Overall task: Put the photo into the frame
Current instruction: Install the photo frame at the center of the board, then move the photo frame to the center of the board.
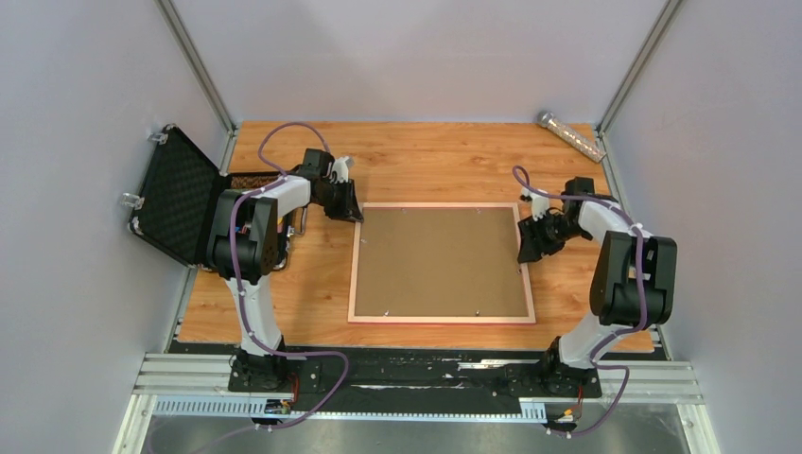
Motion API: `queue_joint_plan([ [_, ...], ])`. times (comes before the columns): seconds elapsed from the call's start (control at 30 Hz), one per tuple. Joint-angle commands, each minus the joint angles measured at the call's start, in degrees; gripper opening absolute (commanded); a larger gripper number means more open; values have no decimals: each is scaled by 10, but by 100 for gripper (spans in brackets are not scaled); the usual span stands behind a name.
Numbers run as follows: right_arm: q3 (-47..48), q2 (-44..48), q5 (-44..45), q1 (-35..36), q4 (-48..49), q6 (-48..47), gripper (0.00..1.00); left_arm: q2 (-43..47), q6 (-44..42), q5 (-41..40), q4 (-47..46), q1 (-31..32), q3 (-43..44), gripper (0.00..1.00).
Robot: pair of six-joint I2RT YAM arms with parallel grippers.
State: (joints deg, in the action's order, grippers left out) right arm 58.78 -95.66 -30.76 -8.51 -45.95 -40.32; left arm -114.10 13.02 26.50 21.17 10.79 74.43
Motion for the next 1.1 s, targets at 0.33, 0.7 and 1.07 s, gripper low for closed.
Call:
queue_joint_plan([
  [0.33,29,34,9,-3,89,143,55,-10,25,-25,-25,-15,-14,0],
  [0.7,37,-44,12,-2,137,195,44,-13,25,-21,-22,-15,-12,0],
  [1.07,73,-92,3,3,136,223,1,-24,23,-33,-16,-17,8,0],
])
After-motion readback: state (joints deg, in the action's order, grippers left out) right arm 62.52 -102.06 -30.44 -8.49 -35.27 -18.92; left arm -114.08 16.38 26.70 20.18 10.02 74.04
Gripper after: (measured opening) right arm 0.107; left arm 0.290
